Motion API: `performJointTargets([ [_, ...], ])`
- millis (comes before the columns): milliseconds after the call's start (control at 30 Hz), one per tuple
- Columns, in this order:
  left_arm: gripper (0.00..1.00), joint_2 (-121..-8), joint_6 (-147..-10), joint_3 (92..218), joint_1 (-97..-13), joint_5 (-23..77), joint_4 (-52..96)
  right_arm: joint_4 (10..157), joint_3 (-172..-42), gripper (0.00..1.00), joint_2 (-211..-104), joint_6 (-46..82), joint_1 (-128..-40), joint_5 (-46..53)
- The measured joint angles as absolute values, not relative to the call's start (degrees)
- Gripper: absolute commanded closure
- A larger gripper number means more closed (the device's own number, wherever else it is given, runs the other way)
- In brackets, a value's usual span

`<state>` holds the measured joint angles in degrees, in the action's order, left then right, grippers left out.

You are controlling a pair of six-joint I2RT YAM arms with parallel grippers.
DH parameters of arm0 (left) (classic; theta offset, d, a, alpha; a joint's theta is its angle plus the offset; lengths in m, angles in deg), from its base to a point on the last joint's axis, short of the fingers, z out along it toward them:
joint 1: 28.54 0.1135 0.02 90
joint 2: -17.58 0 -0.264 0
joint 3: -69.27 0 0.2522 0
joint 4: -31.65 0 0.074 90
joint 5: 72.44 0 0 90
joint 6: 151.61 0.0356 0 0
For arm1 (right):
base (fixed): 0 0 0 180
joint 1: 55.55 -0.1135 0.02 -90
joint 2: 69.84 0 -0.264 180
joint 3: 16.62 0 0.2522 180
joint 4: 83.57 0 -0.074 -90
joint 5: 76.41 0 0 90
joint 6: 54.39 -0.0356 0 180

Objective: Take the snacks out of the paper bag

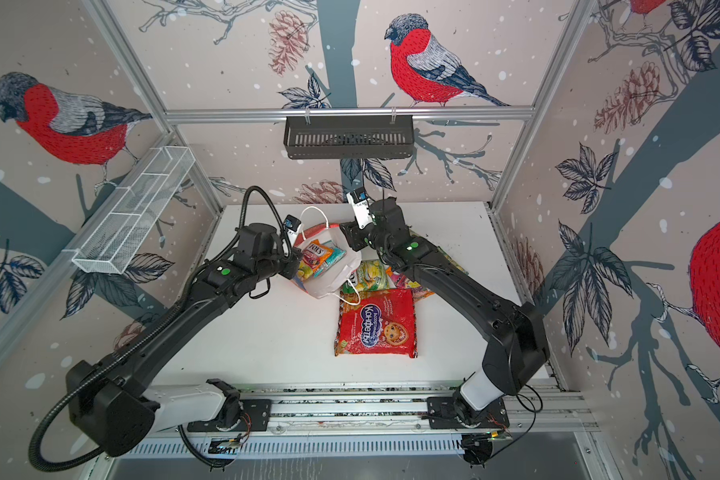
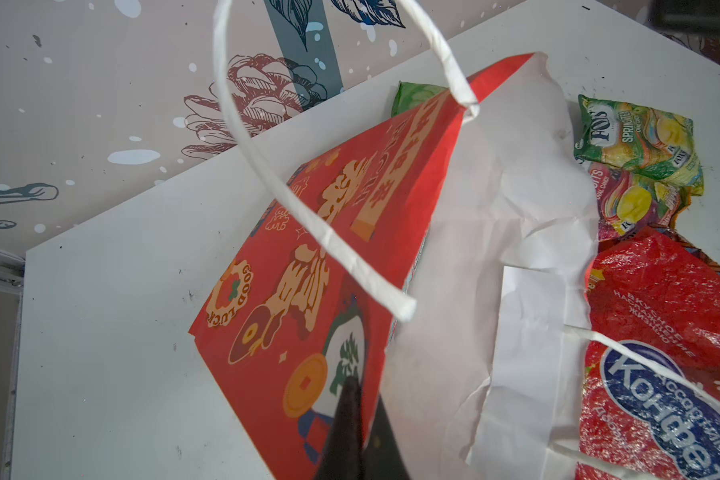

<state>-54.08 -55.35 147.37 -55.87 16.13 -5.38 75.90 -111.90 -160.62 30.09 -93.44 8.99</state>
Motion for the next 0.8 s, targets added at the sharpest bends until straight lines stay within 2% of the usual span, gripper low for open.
performJointTargets([
  [333,1.0,-55.06,-55.15,147.63,-55.72,19.08,-5.42,67.62,-114.35,0.47,-161.58,37.3,-94.01,10.08],
  [800,1.0,-56.13,-53.82,149.12,-55.7,20.59,-6.8,66.02,-117.17,0.48,-166.15,38.59,-93.44,13.73],
])
